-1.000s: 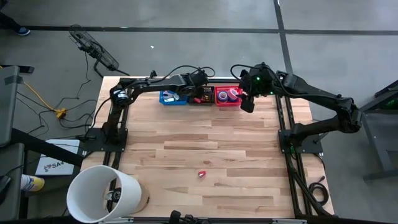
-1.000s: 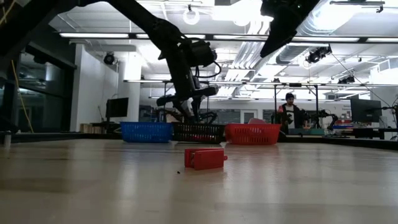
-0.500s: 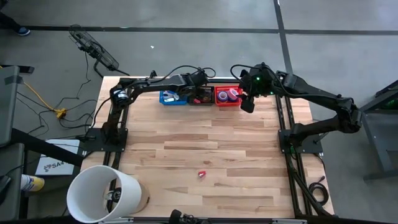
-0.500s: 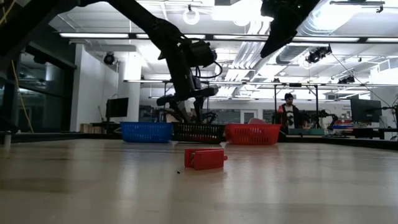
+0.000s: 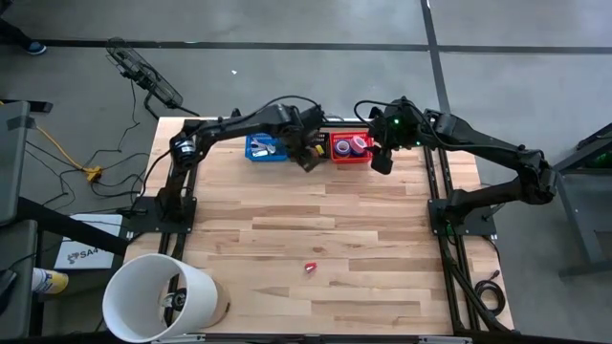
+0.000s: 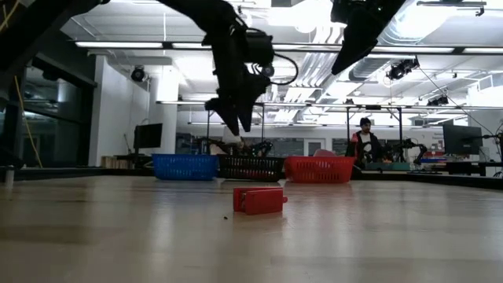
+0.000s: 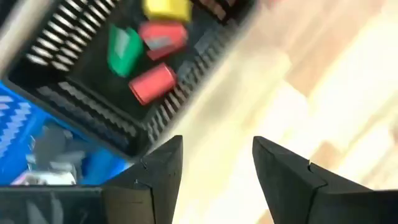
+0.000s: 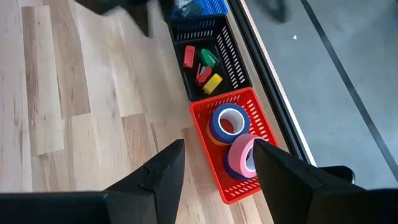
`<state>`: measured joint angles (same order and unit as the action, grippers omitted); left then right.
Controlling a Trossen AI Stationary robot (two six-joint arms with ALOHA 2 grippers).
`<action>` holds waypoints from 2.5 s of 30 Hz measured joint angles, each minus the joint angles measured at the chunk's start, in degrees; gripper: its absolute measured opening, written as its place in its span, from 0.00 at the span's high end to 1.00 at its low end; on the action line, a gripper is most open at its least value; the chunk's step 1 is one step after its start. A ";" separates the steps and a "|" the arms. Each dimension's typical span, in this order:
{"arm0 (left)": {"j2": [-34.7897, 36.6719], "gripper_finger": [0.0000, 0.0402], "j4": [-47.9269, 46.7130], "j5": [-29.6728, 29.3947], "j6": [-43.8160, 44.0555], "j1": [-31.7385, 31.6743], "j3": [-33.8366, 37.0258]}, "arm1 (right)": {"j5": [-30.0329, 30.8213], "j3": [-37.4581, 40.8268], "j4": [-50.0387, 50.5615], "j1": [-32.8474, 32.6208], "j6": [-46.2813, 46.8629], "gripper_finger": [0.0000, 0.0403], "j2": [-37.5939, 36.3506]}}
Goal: Pick and place Stapler, Stapler remover, tape
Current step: Put the red stapler into the black bin
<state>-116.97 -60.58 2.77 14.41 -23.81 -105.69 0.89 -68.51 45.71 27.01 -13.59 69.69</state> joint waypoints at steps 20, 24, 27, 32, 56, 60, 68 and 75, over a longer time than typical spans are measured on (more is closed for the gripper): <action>0.47 0.52 -24.25 -6.37 3.78 19.15 -1.22 | -7.69 0.02 5.43 0.01 -4.08 0.55 0.00; 2.11 0.52 -27.25 -10.94 7.17 22.32 -1.18 | -15.24 0.00 6.08 -0.45 -3.07 0.55 0.00; 4.50 0.52 -26.42 -12.09 9.63 24.44 -0.09 | -16.55 0.00 6.40 -1.73 -1.53 0.55 0.00; 12.22 0.52 -20.24 -12.79 13.97 27.92 8.73 | -16.22 0.00 6.32 -6.11 0.86 0.55 0.00; 58.69 0.53 28.54 -31.25 41.57 53.18 67.36 | -4.35 0.02 -16.68 -37.60 14.99 0.55 12.00; 63.37 0.53 38.97 -37.66 41.08 54.30 73.45 | -4.42 0.02 -19.06 -40.70 17.17 0.55 17.59; 67.95 0.53 58.25 -37.89 27.83 50.60 83.48 | -4.47 0.03 -24.99 -44.36 20.31 0.55 25.68; 69.47 0.53 78.61 -26.82 20.38 42.21 96.30 | -3.87 -0.11 -29.29 -44.64 22.72 0.55 28.48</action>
<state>-47.50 18.02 -24.05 34.79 18.39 -9.39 -2.98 -68.62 16.43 -17.63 9.13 98.17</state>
